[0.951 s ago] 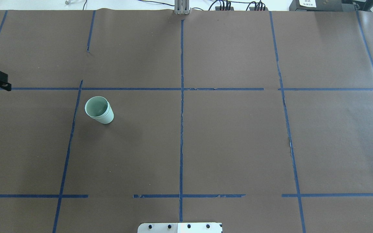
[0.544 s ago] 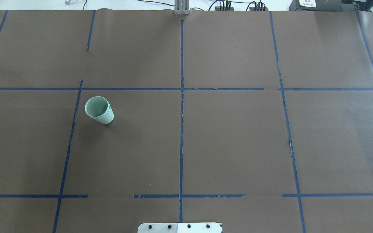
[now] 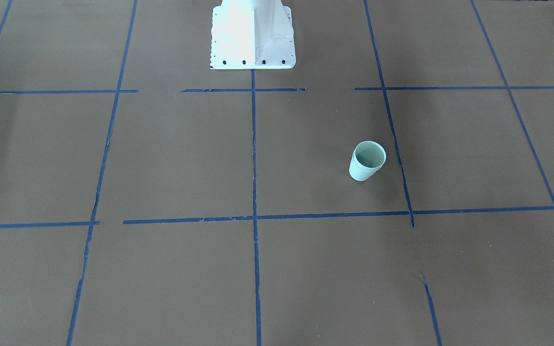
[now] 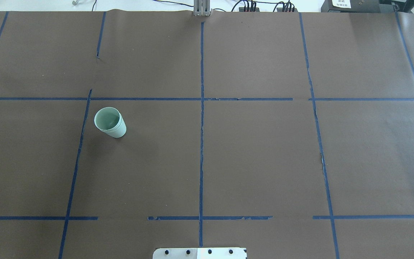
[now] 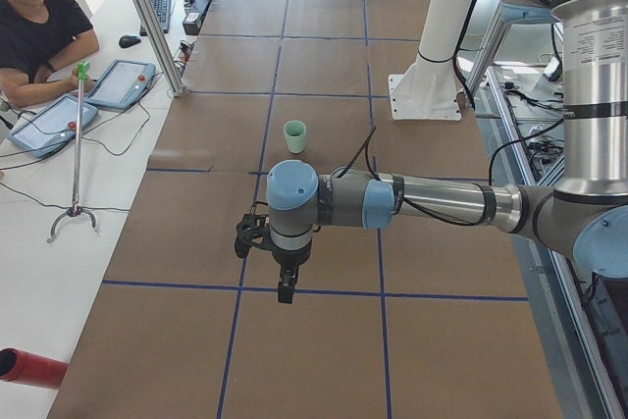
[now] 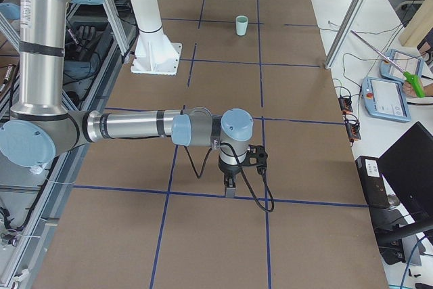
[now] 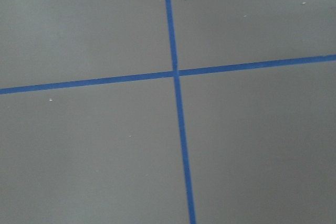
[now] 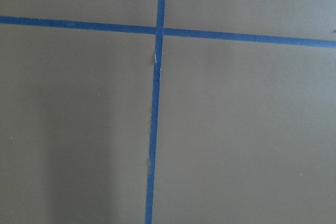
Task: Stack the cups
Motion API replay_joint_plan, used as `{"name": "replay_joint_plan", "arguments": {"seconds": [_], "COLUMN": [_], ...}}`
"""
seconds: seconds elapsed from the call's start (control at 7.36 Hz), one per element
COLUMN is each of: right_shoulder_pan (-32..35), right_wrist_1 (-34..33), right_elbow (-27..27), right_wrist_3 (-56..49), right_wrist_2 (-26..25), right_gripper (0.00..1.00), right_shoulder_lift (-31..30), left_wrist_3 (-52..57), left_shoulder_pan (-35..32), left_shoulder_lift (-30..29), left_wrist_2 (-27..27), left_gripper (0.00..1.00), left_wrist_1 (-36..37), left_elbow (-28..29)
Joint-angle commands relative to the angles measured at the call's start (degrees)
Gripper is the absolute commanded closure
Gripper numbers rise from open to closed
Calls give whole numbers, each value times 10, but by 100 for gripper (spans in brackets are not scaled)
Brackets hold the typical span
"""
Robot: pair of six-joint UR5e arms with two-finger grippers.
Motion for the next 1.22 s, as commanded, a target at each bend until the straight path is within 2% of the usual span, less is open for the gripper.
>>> {"name": "replay_joint_plan", "arguments": {"seconds": [0.0, 0.54, 1.09], "right_shoulder_pan": [0, 0, 0], "right_wrist_1": [0, 0, 0], "right_elbow": [0, 0, 0], "right_wrist_3": [0, 0, 0], "right_wrist_2": [0, -1, -1], "right_gripper": [0, 0, 0], "right_shoulder_lift": [0, 0, 0], "left_wrist_3": [-8, -7, -4], "left_shoulder_pan": [-6, -2, -3], "left_shoulder_lift": [0, 10, -11], "left_wrist_2": [-52, -61, -71], "left_gripper": [0, 0, 0], "left_wrist_1": [49, 40, 27], "left_elbow": [-5, -1, -3]}}
